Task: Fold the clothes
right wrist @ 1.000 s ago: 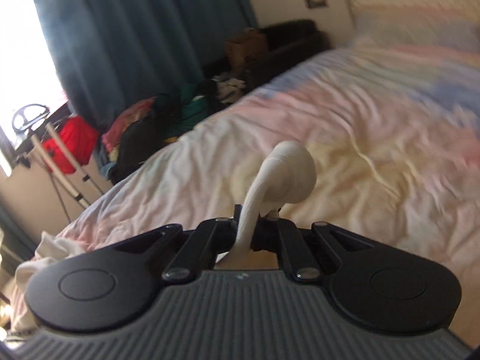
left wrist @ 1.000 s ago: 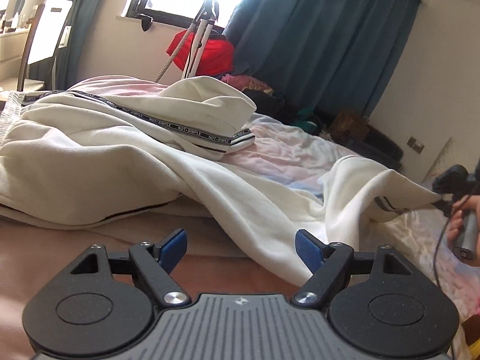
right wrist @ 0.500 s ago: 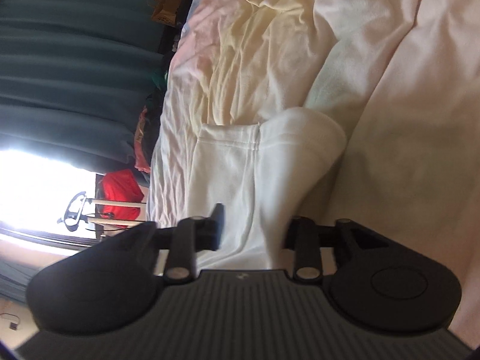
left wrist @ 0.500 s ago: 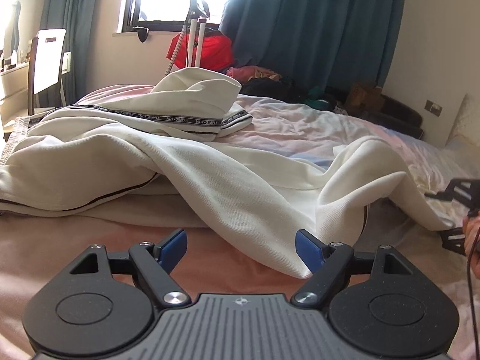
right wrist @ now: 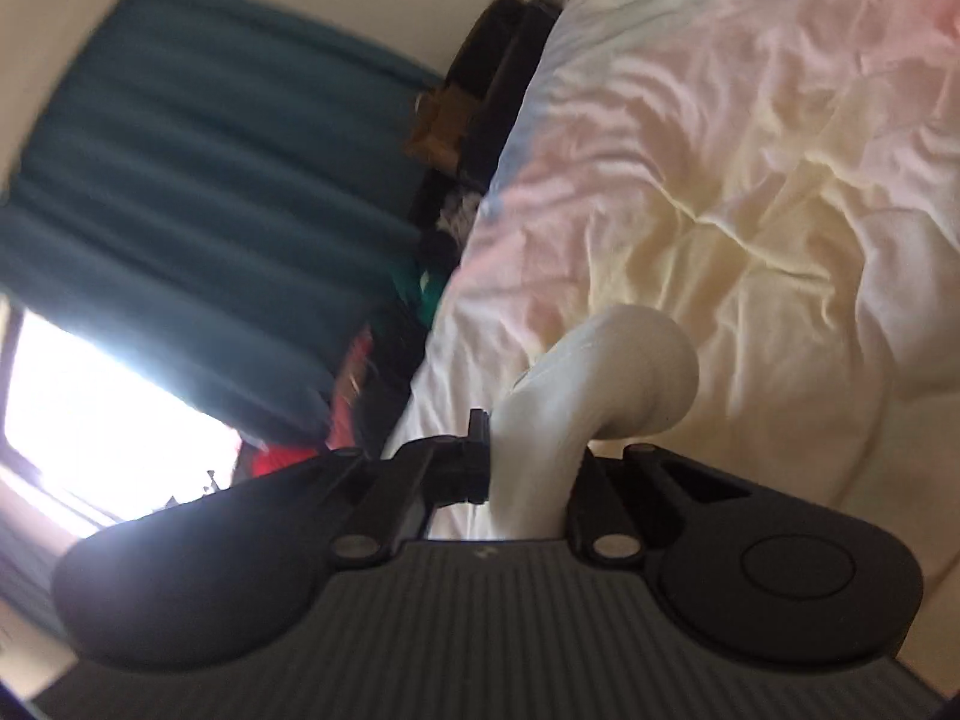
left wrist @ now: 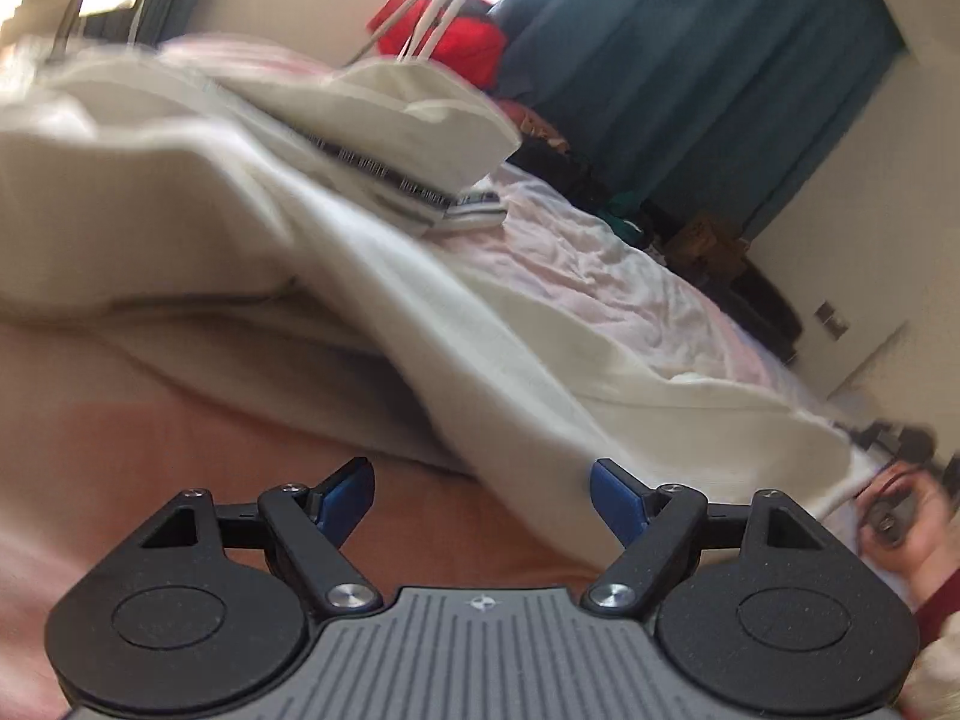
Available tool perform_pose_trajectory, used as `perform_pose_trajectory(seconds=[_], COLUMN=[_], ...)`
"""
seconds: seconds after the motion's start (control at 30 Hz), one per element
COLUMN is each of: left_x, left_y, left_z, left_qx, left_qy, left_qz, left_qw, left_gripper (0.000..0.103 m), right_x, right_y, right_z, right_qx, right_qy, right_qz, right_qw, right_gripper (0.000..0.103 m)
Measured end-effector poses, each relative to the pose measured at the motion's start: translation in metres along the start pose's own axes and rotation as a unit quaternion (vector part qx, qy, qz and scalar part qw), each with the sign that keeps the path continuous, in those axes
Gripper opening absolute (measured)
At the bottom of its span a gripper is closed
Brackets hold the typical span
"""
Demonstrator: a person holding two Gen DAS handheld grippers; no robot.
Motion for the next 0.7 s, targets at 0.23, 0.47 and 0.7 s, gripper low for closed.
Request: perform_pose_trajectory(seconds=[0.23,0.47,0.7], left_x=[0.015,0.041,0.041], left_y=[0.092,0.153,0.204], left_z=[-0.026,-0.054,-0.076], left_qx=[0.277,0.418,0.500], left_qy=[-0.025,-0.140,-0.111], left_qz=[-0.018,-0.068,-0.100], left_qw=[0.9605,0.8952,0.8528], left_gripper=[0.081,0.071,0.044], right_x=[-0.017,-0.019,-0.014], right_y=[-0.090,-0.085,-0.089], right_z=[-0.004,-0.009,-0.009], right_qx=[0.041,0.096,0.088], right_qy=[-0.014,-0.019,-0.019], right_qz=[0.080,0.064,0.084], right_qw=[0.996,0.993,0.992], right_gripper=[0.006,0.006,0.006])
Point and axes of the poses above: each gripper's, at about its wrist camera, not at the fingertips, and x roughly against the way its jaws point, y to its left, z to its underside, the point moved 5 cm from there along -x, roughly the way its jaws point, and after that the axes turned 14 degrees about -y, right-handed, at the moved point
